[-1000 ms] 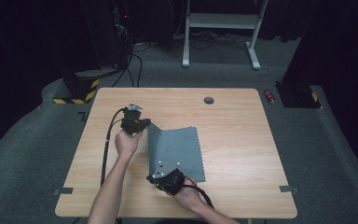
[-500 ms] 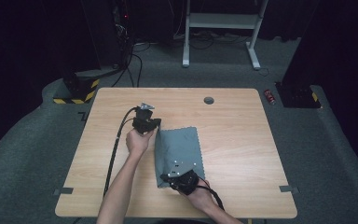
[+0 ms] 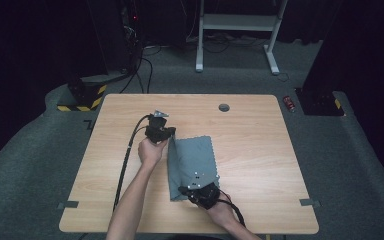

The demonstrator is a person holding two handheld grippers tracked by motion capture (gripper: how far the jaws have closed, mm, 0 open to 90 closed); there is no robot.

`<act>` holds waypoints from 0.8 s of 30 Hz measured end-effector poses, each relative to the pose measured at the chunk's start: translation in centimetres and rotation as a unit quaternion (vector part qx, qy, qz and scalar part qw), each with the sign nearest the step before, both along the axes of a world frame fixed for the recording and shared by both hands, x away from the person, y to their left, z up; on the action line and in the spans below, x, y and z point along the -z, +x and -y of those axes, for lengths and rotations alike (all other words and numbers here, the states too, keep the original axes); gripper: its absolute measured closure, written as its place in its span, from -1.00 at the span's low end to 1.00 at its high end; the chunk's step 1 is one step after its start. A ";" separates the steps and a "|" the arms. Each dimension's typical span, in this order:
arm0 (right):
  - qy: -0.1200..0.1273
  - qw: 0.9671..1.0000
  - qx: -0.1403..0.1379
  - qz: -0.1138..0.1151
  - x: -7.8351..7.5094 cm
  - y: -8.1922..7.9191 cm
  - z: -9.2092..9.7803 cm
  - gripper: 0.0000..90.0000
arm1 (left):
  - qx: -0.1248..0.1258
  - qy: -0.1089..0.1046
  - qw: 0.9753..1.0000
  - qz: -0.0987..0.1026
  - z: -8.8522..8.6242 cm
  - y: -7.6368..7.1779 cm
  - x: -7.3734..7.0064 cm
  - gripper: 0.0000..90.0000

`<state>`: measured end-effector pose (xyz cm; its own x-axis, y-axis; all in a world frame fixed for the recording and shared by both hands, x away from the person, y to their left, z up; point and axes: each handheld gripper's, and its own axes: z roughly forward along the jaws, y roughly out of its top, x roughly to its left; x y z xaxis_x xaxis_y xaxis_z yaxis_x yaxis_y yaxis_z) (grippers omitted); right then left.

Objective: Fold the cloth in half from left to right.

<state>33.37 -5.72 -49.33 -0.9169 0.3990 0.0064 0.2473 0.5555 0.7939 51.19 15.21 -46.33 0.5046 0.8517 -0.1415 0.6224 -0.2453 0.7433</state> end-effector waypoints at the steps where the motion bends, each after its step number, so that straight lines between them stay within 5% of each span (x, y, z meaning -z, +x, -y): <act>1: 0.001 1.000 0.001 -0.001 0.0 0.0 0.1 1.00 | 0.002 0.002 1.000 0.002 0.1 0.0 -0.1 0.99; 24: 0.007 1.000 0.011 -0.001 -0.1 -0.1 1.6 1.00 | 0.012 -0.001 1.000 0.001 1.6 0.4 -0.3 0.99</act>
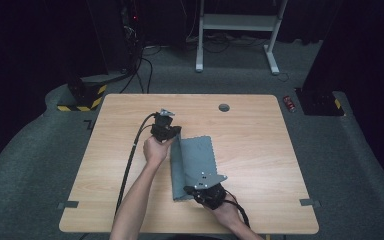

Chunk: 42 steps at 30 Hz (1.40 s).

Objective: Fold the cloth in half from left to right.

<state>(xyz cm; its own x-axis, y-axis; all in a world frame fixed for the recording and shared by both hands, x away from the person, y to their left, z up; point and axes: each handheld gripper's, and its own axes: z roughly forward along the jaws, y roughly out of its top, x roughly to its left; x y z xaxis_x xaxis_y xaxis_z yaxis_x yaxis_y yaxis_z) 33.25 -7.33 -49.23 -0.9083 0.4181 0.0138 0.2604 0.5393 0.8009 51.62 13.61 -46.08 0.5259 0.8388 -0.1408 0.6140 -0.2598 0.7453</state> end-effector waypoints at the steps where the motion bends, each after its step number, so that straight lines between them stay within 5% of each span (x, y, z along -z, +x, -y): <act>1: 0.000 1.000 0.000 0.001 0.0 0.0 0.0 1.00 | 0.001 0.002 1.000 0.001 0.0 0.0 0.0 0.99; 20: 0.001 1.000 0.006 0.002 -0.2 -0.1 0.7 1.00 | 0.006 -0.002 1.000 -0.001 0.8 0.2 -0.1 0.99; 42: 0.006 1.000 0.025 0.004 -0.1 -0.2 3.2 1.00 | 0.030 0.003 1.000 0.002 3.6 0.7 -0.6 0.99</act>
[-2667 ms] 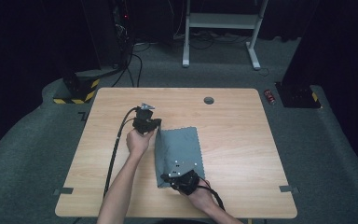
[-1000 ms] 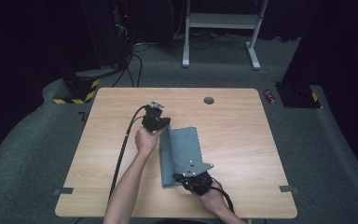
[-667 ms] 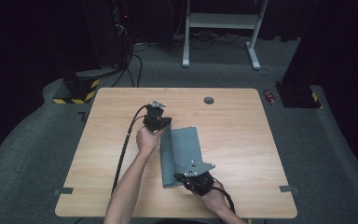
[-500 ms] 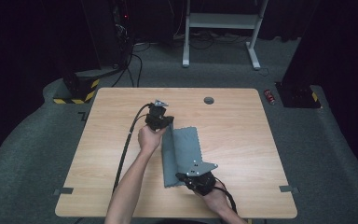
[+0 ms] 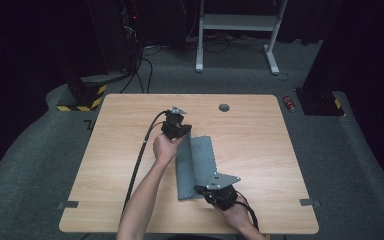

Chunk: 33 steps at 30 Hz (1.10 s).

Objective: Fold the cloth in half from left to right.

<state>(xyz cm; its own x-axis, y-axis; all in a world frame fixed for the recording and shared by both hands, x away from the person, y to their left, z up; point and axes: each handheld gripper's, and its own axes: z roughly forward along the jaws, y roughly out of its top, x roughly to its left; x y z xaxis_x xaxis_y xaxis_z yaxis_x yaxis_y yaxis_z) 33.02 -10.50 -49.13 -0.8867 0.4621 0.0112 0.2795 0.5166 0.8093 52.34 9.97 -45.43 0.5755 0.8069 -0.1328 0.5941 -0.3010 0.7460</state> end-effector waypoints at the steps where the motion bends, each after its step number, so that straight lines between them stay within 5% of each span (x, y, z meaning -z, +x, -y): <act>1: 0.000 1.000 0.002 -0.002 0.0 0.0 0.1 1.00 | 0.002 0.000 1.000 0.000 0.1 0.0 0.0 0.99; 8: 0.001 1.000 0.009 -0.005 0.2 -0.1 0.9 1.00 | 0.007 -0.015 1.000 -0.002 1.0 0.2 0.1 0.99; 33: 0.006 0.999 0.036 -0.017 0.9 -0.3 3.2 1.00 | 0.021 -0.003 1.000 -0.003 3.3 0.5 0.6 0.99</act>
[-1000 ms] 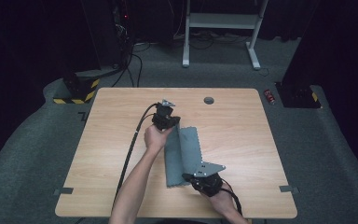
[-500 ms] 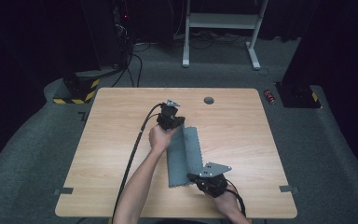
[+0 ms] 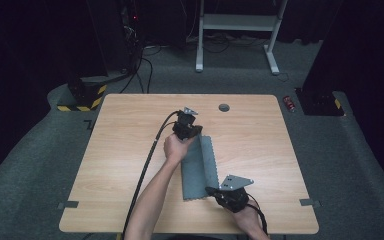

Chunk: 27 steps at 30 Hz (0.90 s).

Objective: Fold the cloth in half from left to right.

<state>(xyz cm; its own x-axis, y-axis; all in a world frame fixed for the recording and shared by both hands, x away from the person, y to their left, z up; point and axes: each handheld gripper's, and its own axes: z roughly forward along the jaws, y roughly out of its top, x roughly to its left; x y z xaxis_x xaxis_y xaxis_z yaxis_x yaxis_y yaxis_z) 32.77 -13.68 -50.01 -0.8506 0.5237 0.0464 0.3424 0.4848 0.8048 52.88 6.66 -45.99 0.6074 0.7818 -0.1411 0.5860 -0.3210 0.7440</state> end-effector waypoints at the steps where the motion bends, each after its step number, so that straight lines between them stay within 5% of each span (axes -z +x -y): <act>1: 0.002 1.000 0.001 -0.001 0.1 0.0 0.1 1.00 | 0.000 0.002 1.000 0.000 0.1 0.0 0.1 0.99; 27: -0.014 0.999 0.034 -0.008 1.0 -0.1 2.4 1.00 | 0.007 0.022 1.000 -0.015 2.4 0.9 1.9 0.99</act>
